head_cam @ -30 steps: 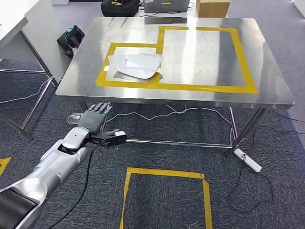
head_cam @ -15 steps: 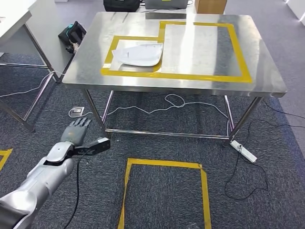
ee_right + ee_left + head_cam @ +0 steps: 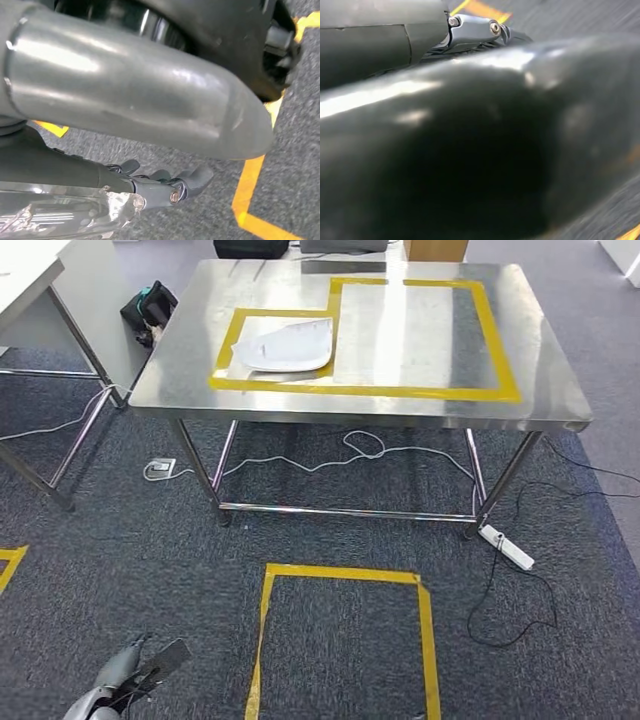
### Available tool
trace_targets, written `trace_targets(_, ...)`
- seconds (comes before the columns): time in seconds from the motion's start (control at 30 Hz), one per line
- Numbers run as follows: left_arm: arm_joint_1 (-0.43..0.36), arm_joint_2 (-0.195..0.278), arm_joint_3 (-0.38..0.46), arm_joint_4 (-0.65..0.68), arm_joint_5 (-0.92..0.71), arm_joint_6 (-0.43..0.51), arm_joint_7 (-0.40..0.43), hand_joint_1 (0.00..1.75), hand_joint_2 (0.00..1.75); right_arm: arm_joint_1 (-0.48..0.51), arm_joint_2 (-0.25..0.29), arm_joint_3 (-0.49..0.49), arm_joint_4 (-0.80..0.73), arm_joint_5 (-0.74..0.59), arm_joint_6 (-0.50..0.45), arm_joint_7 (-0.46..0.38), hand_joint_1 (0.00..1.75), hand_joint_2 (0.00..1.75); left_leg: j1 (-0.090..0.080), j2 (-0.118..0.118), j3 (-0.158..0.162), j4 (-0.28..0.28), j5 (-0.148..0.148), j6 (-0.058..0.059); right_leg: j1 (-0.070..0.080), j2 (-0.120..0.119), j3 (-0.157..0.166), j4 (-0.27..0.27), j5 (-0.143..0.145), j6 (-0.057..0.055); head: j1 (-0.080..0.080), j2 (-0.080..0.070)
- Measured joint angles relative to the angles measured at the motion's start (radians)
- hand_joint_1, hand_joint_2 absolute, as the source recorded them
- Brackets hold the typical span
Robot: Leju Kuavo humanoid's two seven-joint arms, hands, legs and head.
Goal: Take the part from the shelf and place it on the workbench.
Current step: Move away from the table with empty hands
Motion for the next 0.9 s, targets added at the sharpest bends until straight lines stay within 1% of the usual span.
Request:
trace_targets(0.07,0.01,-0.001,0.019,0.011,0.007,-0.002,0.002,0.0,0.0,0.001,0.0,0.0,0.0,0.0,-0.002,0.0,0.0,0.0,0.0,-0.001,-0.002,0.0,0.0,0.01,0.0,-0.001,-0.001,-0.001,0.002,0.001,0.0,0.0)
trace_targets(0.13,0.046,-0.007,0.095,0.052,0.069,-0.035,0.045,0.0,0.0,0.003,-0.001,0.0,0.0,0.0,-0.018,0.001,0.0,0.0,0.002,-0.002,-0.007,-0.002,0.006,0.017,0.003,-0.003,-0.006,0.0,0.006,-0.003,0.0,0.0)
trace_targets(0.2,0.087,-0.019,0.185,0.093,0.143,-0.074,0.108,0.0,0.0,0.005,-0.002,0.0,0.0,0.0,-0.038,0.002,0.0,0.0,0.003,-0.002,-0.012,-0.005,0.011,0.014,0.005,-0.003,-0.011,0.001,0.011,-0.007,-0.001,0.0)
trace_targets(0.23,0.1,-0.026,0.212,0.102,0.159,-0.082,0.131,0.0,0.0,0.006,-0.002,0.0,0.0,0.0,-0.043,0.003,0.0,0.0,0.003,-0.002,-0.013,-0.004,0.012,0.012,0.005,-0.003,-0.012,0.001,0.011,-0.006,0.0,0.0)
trace_targets(0.3,0.12,-0.044,0.258,0.117,0.175,-0.092,0.171,0.0,0.0,0.007,-0.002,-0.001,0.0,-0.002,-0.049,0.006,0.0,0.0,0.001,-0.003,-0.017,-0.002,0.014,0.008,0.004,-0.006,-0.014,0.001,0.014,-0.003,0.0,0.0)
trace_targets(0.37,0.133,-0.061,0.288,0.128,0.181,-0.095,0.191,0.0,0.0,0.007,-0.003,-0.002,0.0,-0.003,-0.051,0.007,0.0,0.0,-0.001,-0.006,-0.022,0.001,0.016,0.008,0.002,-0.008,-0.015,0.0,0.017,0.002,0.0,0.0)
trace_targets(0.43,0.138,-0.073,0.308,0.136,0.183,-0.094,0.198,0.0,0.0,0.007,-0.003,-0.004,0.0,-0.004,-0.051,0.008,0.0,0.0,-0.001,-0.008,-0.024,0.0,0.021,0.013,0.0,-0.011,-0.014,-0.003,0.021,0.009,0.0,0.0)
trace_targets(0.47,0.138,-0.078,0.315,0.138,0.184,-0.094,0.201,0.0,0.0,0.007,-0.004,-0.005,0.0,-0.004,-0.051,0.008,0.0,0.0,0.001,-0.009,-0.024,-0.004,0.026,0.016,0.0,-0.011,-0.017,-0.001,0.018,0.014,0.0,0.0)
trace_targets(0.5,0.139,-0.082,0.322,0.139,0.185,-0.094,0.202,0.0,0.0,0.008,-0.004,-0.006,0.0,-0.005,-0.051,0.008,0.0,0.0,0.004,-0.009,-0.024,-0.007,0.031,0.019,0.0,-0.01,-0.024,0.015,0.003,0.019,0.002,0.0)
trace_targets(0.53,0.139,-0.086,0.327,0.141,0.185,-0.094,0.203,0.0,0.0,0.008,-0.005,-0.006,0.0,-0.005,-0.051,0.009,0.0,0.0,0.007,-0.009,-0.025,-0.011,0.036,0.022,-0.001,-0.01,-0.039,0.052,-0.026,0.023,0.003,0.0)
trace_targets(0.57,0.139,-0.089,0.331,0.142,0.186,-0.094,0.204,0.0,0.0,0.009,-0.005,-0.007,0.0,-0.006,-0.052,0.009,0.0,0.0,0.008,-0.009,-0.028,-0.012,0.038,0.024,-0.002,-0.01,-0.062,0.109,-0.065,0.027,0.004,0.0)
trace_targets(0.6,0.139,-0.091,0.335,0.143,0.186,-0.094,0.204,0.0,0.0,0.009,-0.006,-0.007,0.0,-0.006,-0.052,0.009,0.0,0.0,0.009,-0.009,-0.032,-0.011,0.041,0.025,-0.002,-0.01,-0.088,0.178,-0.106,0.031,0.006,0.0)
trace_targets(0.63,0.14,-0.093,0.337,0.144,0.186,-0.094,0.204,0.0,0.0,0.01,-0.006,-0.007,0.0,-0.006,-0.051,0.009,0.0,0.0,0.009,-0.01,-0.037,-0.01,0.043,0.025,-0.003,-0.01,-0.11,0.239,-0.136,0.034,0.005,0.0)
trace_targets(0.67,0.14,-0.096,0.339,0.145,0.186,-0.094,0.205,0.0,0.0,0.011,-0.007,-0.007,0.0,-0.006,-0.051,0.009,0.0,0.0,0.009,-0.01,-0.041,-0.01,0.046,0.024,-0.003,-0.01,-0.118,0.272,-0.147,0.036,0.005,0.0)
trace_targets(0.7,0.141,-0.098,0.341,0.146,0.186,-0.094,0.205,0.0,0.0,0.012,-0.008,-0.007,0.0,-0.006,-0.052,0.01,0.0,0.0,0.01,-0.011,-0.045,-0.008,0.048,0.022,-0.004,-0.01,-0.109,0.269,-0.14,0.037,0.005,0.0)
trace_targets(0.73,0.141,-0.1,0.342,0.147,0.186,-0.094,0.205,0.0,0.0,0.012,-0.009,-0.008,0.0,-0.006,-0.052,0.01,0.0,0.0,0.012,-0.012,-0.048,-0.006,0.05,0.019,-0.005,-0.01,-0.077,0.222,-0.116,0.039,0.005,0.0)
trace_targets(0.77,0.141,-0.101,0.344,0.147,0.186,-0.094,0.205,0.0,0.0,0.012,-0.01,-0.008,-0.001,-0.006,-0.052,0.01,0.0,0.0,0.013,-0.013,-0.051,-0.003,0.051,0.015,-0.006,-0.01,-0.032,0.151,-0.088,0.04,0.006,0.0)
trace_targets(0.8,0.142,-0.102,0.345,0.148,0.186,-0.094,0.205,0.0,0.0,0.01,-0.01,-0.008,-0.001,-0.006,-0.052,0.01,0.0,0.0,0.012,-0.015,-0.054,0.001,0.051,0.009,-0.006,-0.007,0.009,0.082,-0.068,0.04,0.006,0.0)
trace_targets(0.83,0.141,-0.102,0.347,0.148,0.186,-0.095,0.205,0.0,0.0,0.009,-0.011,-0.008,-0.001,-0.007,-0.051,0.01,0.0,0.0,0.011,-0.018,-0.057,0.006,0.053,0.003,-0.007,-0.004,0.04,0.03,-0.054,0.035,0.004,0.0)
trace_targets(0.87,0.141,-0.102,0.348,0.149,0.187,-0.095,0.205,0.0,0.0,0.008,-0.011,-0.008,-0.001,-0.008,-0.051,0.01,0.0,0.0,0.009,-0.021,-0.06,0.008,0.055,-0.004,-0.007,-0.002,0.053,0.006,-0.051,0.029,0.002,0.0)
trace_targets(0.9,0.141,-0.103,0.351,0.149,0.187,-0.096,0.205,0.0,0.0,0.009,-0.011,-0.009,-0.001,-0.01,-0.05,0.01,0.0,0.0,0.009,-0.025,-0.063,0.009,0.058,-0.01,-0.004,-0.001,0.053,0.002,-0.052,0.019,0.0,0.0)
